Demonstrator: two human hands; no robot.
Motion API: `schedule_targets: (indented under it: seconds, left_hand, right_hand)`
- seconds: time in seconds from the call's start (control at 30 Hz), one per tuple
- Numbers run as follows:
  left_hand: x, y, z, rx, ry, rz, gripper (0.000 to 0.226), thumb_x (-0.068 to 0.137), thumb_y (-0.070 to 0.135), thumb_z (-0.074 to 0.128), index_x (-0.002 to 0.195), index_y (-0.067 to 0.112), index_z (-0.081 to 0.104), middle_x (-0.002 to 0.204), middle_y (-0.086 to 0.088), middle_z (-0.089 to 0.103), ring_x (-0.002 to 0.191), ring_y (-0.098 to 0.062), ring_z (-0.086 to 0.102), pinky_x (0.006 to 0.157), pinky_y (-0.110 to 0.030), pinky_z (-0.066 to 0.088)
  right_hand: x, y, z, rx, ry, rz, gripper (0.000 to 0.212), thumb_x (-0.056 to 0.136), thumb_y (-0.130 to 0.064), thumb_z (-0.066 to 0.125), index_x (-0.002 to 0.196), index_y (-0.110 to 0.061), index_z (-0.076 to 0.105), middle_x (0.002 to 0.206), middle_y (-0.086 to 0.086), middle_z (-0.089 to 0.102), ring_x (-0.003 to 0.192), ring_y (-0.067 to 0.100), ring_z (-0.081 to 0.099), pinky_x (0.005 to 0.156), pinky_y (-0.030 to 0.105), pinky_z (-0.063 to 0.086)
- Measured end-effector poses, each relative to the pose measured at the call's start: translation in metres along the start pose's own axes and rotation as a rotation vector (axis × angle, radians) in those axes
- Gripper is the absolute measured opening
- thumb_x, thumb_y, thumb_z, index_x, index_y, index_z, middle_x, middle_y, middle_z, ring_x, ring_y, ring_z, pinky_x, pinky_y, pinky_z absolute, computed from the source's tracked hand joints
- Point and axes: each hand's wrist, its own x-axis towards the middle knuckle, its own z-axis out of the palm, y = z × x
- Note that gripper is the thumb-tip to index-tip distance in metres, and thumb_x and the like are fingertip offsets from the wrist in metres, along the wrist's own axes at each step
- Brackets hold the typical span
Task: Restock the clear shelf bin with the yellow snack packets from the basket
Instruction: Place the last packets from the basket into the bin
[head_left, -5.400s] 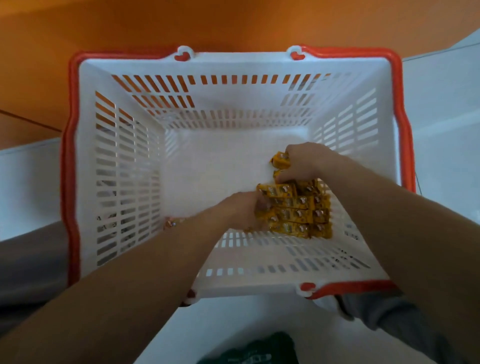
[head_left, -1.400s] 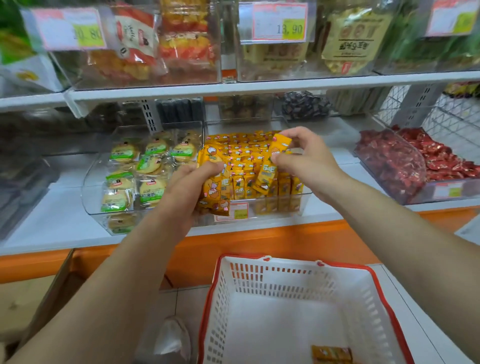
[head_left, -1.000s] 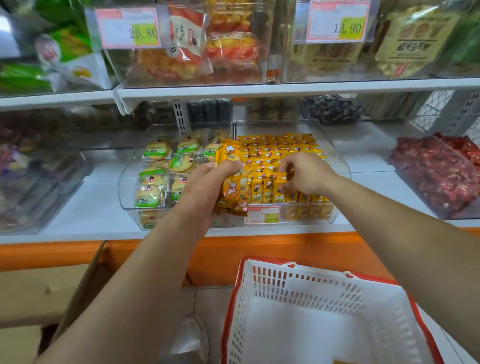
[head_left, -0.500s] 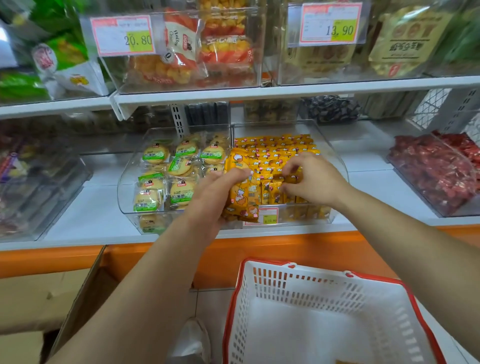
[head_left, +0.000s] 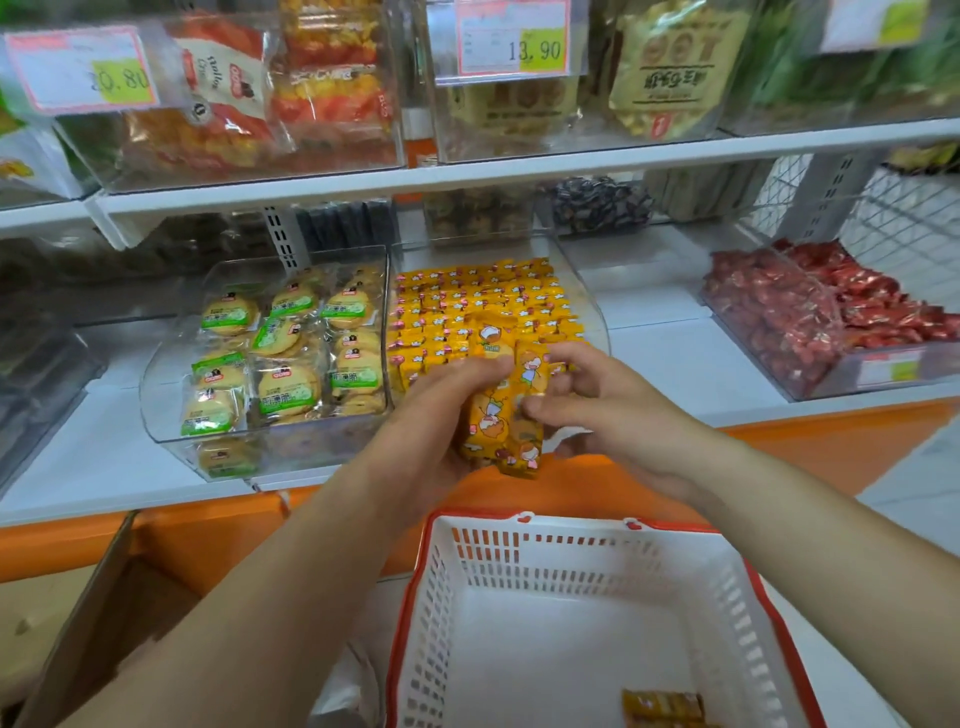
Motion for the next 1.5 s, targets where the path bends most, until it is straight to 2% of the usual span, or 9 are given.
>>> schedule_targets:
  seconds: [0.2, 0.27, 0.4, 0.6, 0.73, 1.0, 1.27, 1.4, 1.5]
  left_hand:
    - [0.004, 0.015, -0.017, 0.149, 0.172, 0.033, 0.041, 0.079, 0.034, 0.078, 0.113, 0.012, 0.071, 0.095, -0.003, 0.077, 0.069, -0.012, 0.073, 0.052, -0.027, 0.056]
    - [0.004, 0.023, -0.029, 0.15, 0.24, 0.041, 0.047, 0.082, 0.033, 0.078, 0.121, 0.011, 0.065, 0.093, -0.003, 0.074, 0.063, -0.009, 0.071, 0.049, -0.026, 0.053]
    - [0.0, 0.034, -0.05, 0.176, 0.289, 0.097, 0.057, 0.079, 0.033, 0.082, 0.127, 0.013, 0.06, 0.107, -0.011, 0.078, 0.088, -0.025, 0.077, 0.064, -0.04, 0.063]
    - [-0.011, 0.04, -0.075, 0.175, 0.366, 0.169, 0.069, 0.081, 0.028, 0.083, 0.14, 0.013, 0.051, 0.112, -0.013, 0.075, 0.093, -0.029, 0.075, 0.061, -0.034, 0.057]
    - [-0.014, 0.042, -0.084, 0.168, 0.366, 0.185, 0.057, 0.081, 0.029, 0.083, 0.13, 0.014, 0.057, 0.105, -0.011, 0.077, 0.086, -0.027, 0.077, 0.061, -0.034, 0.058]
    - [-0.014, 0.044, -0.089, 0.177, 0.357, 0.187, 0.065, 0.079, 0.033, 0.084, 0.135, 0.017, 0.054, 0.117, -0.012, 0.072, 0.098, -0.03, 0.074, 0.066, -0.036, 0.059]
    - [-0.013, 0.039, -0.083, 0.194, 0.345, 0.154, 0.071, 0.078, 0.034, 0.085, 0.138, 0.015, 0.052, 0.114, -0.012, 0.073, 0.094, -0.028, 0.076, 0.065, -0.035, 0.058]
    - [-0.008, 0.027, -0.067, 0.256, 0.306, 0.116, 0.059, 0.076, 0.033, 0.087, 0.126, 0.018, 0.059, 0.11, -0.013, 0.073, 0.092, -0.03, 0.075, 0.065, -0.036, 0.059]
    - [-0.005, 0.017, -0.047, 0.316, 0.239, 0.112, 0.051, 0.072, 0.034, 0.09, 0.115, 0.022, 0.065, 0.098, -0.006, 0.075, 0.082, -0.023, 0.073, 0.062, -0.033, 0.056]
  right_hand:
    - [-0.001, -0.003, -0.013, 0.179, 0.172, -0.016, 0.05, 0.084, -0.008, 0.074, 0.13, -0.007, 0.053, 0.08, 0.005, 0.064, 0.068, 0.02, 0.063, 0.056, 0.028, 0.047]
    - [0.0, -0.003, -0.016, 0.148, 0.197, -0.049, 0.053, 0.085, -0.006, 0.074, 0.133, -0.009, 0.051, 0.085, 0.012, 0.064, 0.071, 0.028, 0.064, 0.063, 0.036, 0.054]
    - [0.014, -0.008, -0.013, -0.051, 0.285, -0.121, 0.047, 0.084, -0.012, 0.077, 0.125, -0.013, 0.056, 0.103, 0.027, 0.064, 0.076, 0.034, 0.073, 0.088, 0.057, 0.056]
    - [0.08, -0.02, 0.017, -0.384, 0.264, -0.317, 0.034, 0.081, -0.028, 0.077, 0.102, -0.04, 0.054, 0.082, -0.008, 0.066, 0.069, 0.02, 0.072, 0.076, 0.046, 0.06]
    - [0.122, -0.014, 0.031, -0.762, 0.136, -0.333, 0.038, 0.078, -0.03, 0.083, 0.096, -0.041, 0.051, 0.084, -0.009, 0.062, 0.069, 0.012, 0.062, 0.062, 0.029, 0.046]
    - [0.148, 0.0, 0.04, -1.165, 0.055, -0.131, 0.036, 0.067, -0.033, 0.091, 0.085, -0.031, 0.06, 0.088, -0.007, 0.063, 0.086, 0.019, 0.061, 0.07, 0.031, 0.048]
    - [0.116, -0.01, 0.031, -1.117, 0.144, -0.253, 0.033, 0.07, -0.036, 0.088, 0.092, -0.029, 0.064, 0.095, -0.007, 0.062, 0.086, 0.013, 0.059, 0.075, 0.034, 0.052]
    - [0.059, -0.014, 0.019, -0.663, 0.11, -0.275, 0.013, 0.081, -0.03, 0.08, 0.089, -0.027, 0.069, 0.074, -0.012, 0.065, 0.062, -0.004, 0.055, 0.06, 0.014, 0.044]
    - [0.017, -0.012, 0.015, -0.299, 0.013, -0.206, 0.017, 0.093, -0.026, 0.067, 0.109, -0.031, 0.07, 0.082, -0.011, 0.069, 0.073, 0.007, 0.064, 0.064, 0.017, 0.05]
